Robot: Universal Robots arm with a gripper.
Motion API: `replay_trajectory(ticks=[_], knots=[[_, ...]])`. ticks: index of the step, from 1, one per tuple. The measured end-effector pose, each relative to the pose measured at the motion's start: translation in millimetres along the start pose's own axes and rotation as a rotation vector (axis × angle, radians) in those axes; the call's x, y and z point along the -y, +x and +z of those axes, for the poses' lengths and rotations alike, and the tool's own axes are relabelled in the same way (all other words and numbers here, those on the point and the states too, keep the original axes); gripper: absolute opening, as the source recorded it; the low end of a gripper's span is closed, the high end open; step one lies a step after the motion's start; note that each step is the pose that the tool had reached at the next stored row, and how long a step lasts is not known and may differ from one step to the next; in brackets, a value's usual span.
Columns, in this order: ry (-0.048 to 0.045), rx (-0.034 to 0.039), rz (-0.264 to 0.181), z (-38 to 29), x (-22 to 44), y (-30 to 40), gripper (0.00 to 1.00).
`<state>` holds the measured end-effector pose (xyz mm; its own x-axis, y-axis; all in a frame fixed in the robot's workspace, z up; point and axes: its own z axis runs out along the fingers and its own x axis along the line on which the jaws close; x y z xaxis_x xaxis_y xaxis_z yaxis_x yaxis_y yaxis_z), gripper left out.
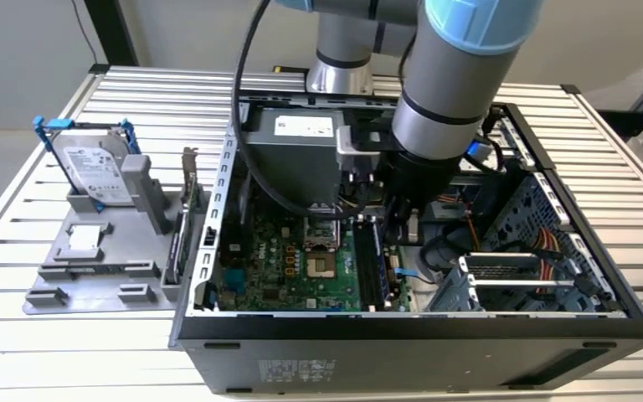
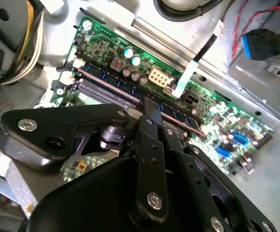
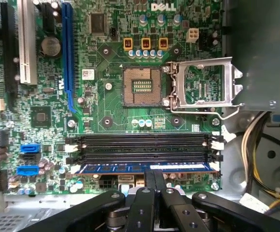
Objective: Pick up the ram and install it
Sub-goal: 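Press down the ram until it locks into place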
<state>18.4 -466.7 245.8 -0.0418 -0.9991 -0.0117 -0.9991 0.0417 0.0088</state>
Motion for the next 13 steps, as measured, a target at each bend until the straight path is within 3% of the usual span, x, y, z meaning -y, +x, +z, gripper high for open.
replay_trajectory(ticks=[13], knots=[[0.0000,0.0000,0.000,-28.7,-0.3,-0.4,0.00]])
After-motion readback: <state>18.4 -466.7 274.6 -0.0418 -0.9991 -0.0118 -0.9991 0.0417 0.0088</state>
